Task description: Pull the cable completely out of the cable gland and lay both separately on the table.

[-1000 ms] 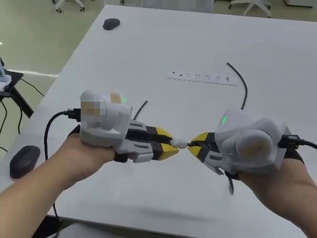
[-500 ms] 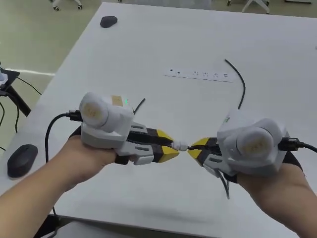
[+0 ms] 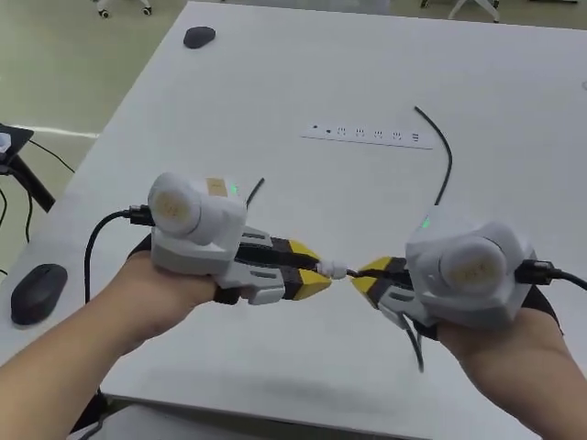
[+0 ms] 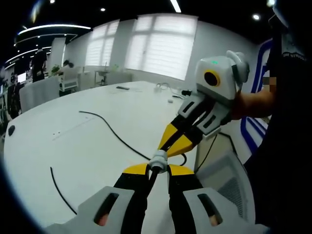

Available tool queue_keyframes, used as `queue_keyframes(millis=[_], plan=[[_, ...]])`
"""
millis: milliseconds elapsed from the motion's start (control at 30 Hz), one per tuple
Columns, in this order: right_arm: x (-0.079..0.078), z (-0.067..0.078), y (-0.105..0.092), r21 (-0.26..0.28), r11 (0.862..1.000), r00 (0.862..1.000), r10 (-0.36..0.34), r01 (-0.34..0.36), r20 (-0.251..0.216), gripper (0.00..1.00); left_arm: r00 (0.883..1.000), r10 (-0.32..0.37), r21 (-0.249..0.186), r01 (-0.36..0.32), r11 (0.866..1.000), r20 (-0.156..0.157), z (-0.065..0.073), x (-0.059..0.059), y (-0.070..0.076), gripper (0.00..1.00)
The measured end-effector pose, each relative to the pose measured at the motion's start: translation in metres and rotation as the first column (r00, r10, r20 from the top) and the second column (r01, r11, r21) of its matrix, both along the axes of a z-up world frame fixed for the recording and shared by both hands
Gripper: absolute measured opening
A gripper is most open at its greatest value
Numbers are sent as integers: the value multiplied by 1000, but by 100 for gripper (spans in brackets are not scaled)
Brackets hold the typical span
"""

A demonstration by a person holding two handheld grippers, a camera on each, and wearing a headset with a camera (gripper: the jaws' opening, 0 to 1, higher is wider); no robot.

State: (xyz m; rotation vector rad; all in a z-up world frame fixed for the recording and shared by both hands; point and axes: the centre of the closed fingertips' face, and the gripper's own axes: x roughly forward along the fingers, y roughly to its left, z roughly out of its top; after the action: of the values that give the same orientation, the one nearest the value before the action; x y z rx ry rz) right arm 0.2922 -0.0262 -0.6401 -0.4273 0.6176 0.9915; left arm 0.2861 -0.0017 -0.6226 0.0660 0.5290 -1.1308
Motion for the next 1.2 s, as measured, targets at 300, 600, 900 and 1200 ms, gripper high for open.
queue_keyframes(millis=[300,600,900,1200], plan=[[-2,-7,-8,-6,1000,1000,-17,17,-10,0,1000,4,3,-4,1000,-6,-2,-2,1,14],[-1,-19,-18,-7,998,998,-62,62,-34,0,1000,8,3,-8,1000,-9,-3,-2,3,14],[2,-35,-40,-36,990,988,-136,134,-68,0,999,30,-23,-31,999,-17,2,-2,9,14],[-3,-50,-45,-49,980,972,-199,194,-127,0,999,26,-16,-26,1000,-19,-1,-3,9,14]])
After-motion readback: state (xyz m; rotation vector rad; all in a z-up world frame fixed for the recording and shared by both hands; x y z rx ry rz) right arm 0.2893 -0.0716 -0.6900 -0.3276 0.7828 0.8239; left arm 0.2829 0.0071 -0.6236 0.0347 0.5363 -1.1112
